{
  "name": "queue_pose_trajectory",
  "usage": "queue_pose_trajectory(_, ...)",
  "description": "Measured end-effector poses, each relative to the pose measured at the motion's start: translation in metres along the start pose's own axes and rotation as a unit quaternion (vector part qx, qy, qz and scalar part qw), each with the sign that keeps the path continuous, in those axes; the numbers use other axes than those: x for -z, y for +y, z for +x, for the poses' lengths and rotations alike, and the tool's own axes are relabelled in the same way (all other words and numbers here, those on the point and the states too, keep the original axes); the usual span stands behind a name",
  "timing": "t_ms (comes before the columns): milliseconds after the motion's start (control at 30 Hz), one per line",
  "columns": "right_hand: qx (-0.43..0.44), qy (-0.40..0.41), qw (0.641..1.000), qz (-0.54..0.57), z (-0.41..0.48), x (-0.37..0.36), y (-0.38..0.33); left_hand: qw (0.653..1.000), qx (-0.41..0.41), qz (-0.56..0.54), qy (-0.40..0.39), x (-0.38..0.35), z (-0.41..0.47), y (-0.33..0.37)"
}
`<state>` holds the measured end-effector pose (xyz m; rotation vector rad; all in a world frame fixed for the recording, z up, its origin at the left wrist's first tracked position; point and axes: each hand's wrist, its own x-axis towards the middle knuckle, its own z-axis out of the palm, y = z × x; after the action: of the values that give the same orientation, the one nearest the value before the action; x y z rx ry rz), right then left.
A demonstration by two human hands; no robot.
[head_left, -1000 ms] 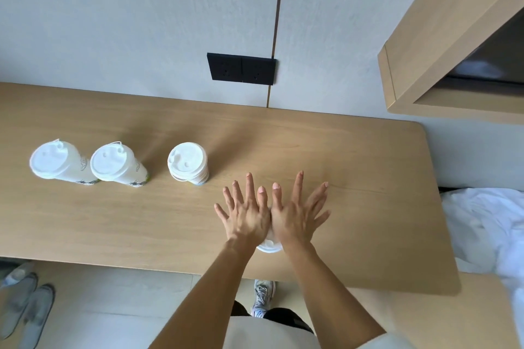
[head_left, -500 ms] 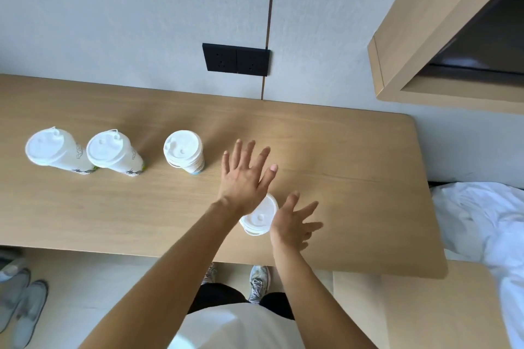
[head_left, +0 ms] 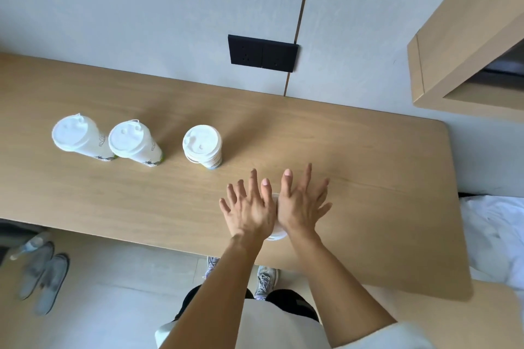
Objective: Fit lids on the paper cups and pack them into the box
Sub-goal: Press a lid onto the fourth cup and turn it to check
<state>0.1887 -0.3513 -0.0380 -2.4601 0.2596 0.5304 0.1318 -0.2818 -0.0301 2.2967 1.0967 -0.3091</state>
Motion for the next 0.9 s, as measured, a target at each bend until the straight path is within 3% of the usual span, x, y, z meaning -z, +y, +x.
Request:
queue_pose_trajectory(200, -0.021, 0.017, 1.000, 0.015, -0.002, -0.002, -0.001, 0.997, -0.053, 0.041, -0.024, 0.004, 0.005, -0.001)
queue_pose_trajectory(333, -0.141, 0.021, 0.984, 0.110, -0.017, -0.007, 0.005, 0.982, -0.172, 0.079, -0.023, 0.014, 0.022, 0.000)
queue_pose_trajectory(467, -0.273, -0.006, 0.942, 0.194, -0.043, -0.014, 0.010, 0.914, -0.353, 0.201, 0.001, 0.029, 0.045, 0.008)
queue_pose_trajectory(567, -0.279, -0.008, 0.937, 0.209, -0.053, -0.014, 0.007, 0.847, -0.479, 0.223, 0.059, 0.031, 0.053, 0.012)
queue_pose_trajectory(633, -0.267, -0.006, 0.940, 0.211, -0.053, -0.008, 0.009, 0.829, -0.513, 0.194, 0.108, 0.030, 0.053, 0.009)
queue_pose_trajectory(667, -0.254, -0.003, 0.945, 0.207, -0.051, -0.005, 0.010, 0.832, -0.510, 0.175, 0.133, 0.030, 0.051, 0.006)
queue_pose_trajectory(733, -0.200, 0.011, 0.962, 0.188, -0.045, 0.003, 0.009, 0.871, -0.445, 0.116, 0.171, 0.031, 0.038, 0.004)
queue_pose_trajectory(833, -0.083, 0.029, 0.987, 0.136, -0.029, 0.013, -0.001, 0.967, -0.202, -0.018, 0.153, 0.030, 0.014, -0.001)
queue_pose_trajectory(900, -0.009, 0.026, 0.995, 0.092, -0.018, 0.014, -0.010, 0.989, -0.070, -0.077, 0.107, 0.024, 0.005, -0.005)
